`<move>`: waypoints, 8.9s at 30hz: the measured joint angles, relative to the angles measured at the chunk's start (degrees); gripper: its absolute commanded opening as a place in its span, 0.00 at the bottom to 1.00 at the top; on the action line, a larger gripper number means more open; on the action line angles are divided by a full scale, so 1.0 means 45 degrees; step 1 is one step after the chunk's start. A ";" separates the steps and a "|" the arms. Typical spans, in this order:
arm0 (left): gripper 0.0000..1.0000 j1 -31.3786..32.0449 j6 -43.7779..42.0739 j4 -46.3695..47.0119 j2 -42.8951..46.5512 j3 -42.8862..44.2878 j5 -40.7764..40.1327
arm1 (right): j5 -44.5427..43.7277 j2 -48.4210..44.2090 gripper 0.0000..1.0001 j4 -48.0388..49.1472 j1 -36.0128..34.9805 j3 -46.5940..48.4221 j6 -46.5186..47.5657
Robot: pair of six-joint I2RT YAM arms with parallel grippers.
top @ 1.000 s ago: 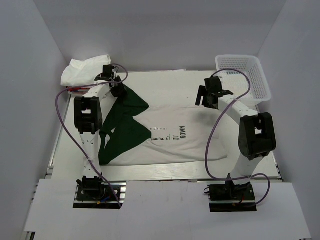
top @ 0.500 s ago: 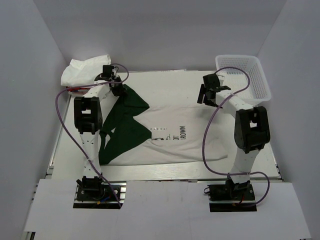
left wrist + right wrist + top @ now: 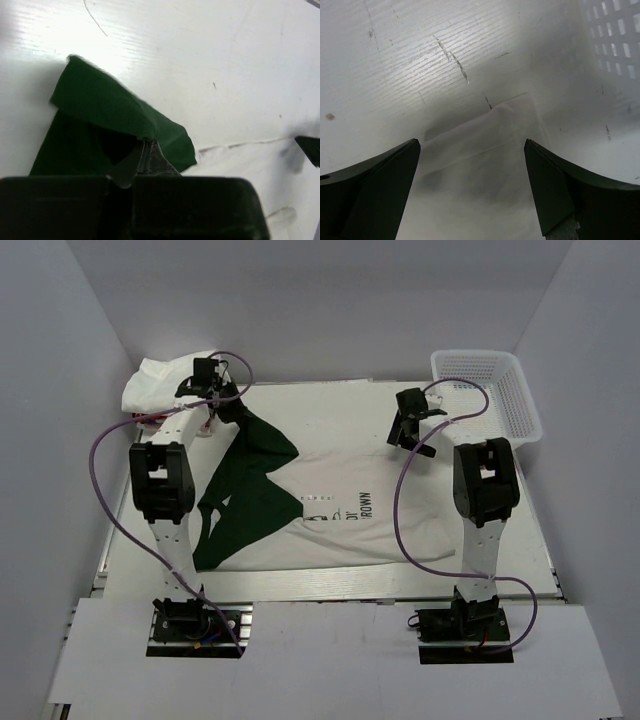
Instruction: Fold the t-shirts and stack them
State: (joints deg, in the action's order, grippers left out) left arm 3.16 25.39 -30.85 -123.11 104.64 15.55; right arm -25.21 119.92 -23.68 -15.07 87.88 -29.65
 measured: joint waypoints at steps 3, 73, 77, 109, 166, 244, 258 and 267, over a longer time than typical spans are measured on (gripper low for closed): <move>0.00 0.0034 -0.0015 0.0117 0.1098 -0.0952 0.0063 | -0.0151 0.0039 0.90 0.0180 -0.0068 0.0000 -0.0699; 0.00 0.0078 0.2200 -0.7791 1.7714 -1.3182 0.2516 | -0.0976 -1.0681 0.00 0.1234 -0.1443 -1.0088 -0.1180; 0.00 0.0078 0.2045 -0.8359 1.8044 -1.3168 0.3079 | -0.0986 -1.0681 0.00 0.1311 -0.1443 -1.0088 -0.1117; 1.00 0.0219 0.2064 0.0646 1.0632 -1.3901 0.2773 | -0.1243 -1.3080 0.90 -0.0015 -0.1438 -1.1511 -0.1039; 1.00 0.3730 0.5027 0.9126 -0.9083 0.8456 0.0680 | 0.5581 -1.5742 0.90 0.3099 -1.0258 -1.2400 0.2215; 0.00 1.0350 0.5775 -0.0194 1.0778 -1.3289 -0.1117 | 0.4838 -1.1604 0.00 -0.1685 -0.7213 -1.0127 -0.1161; 0.00 0.7805 0.5532 -0.1962 0.7796 -0.8291 -0.6139 | 0.1423 -0.6504 0.00 -0.1579 -0.5610 -0.4556 -0.0850; 0.00 0.6319 0.4041 -0.1311 0.5319 -0.5620 -0.6348 | 0.0908 -0.4478 0.00 -0.0918 -0.4648 -0.1875 -0.0413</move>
State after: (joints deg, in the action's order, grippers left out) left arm 31.59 43.57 -36.75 -99.18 79.35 -13.02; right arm -21.12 99.77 -27.81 -35.99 79.44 -31.51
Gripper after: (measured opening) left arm 0.030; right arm 0.017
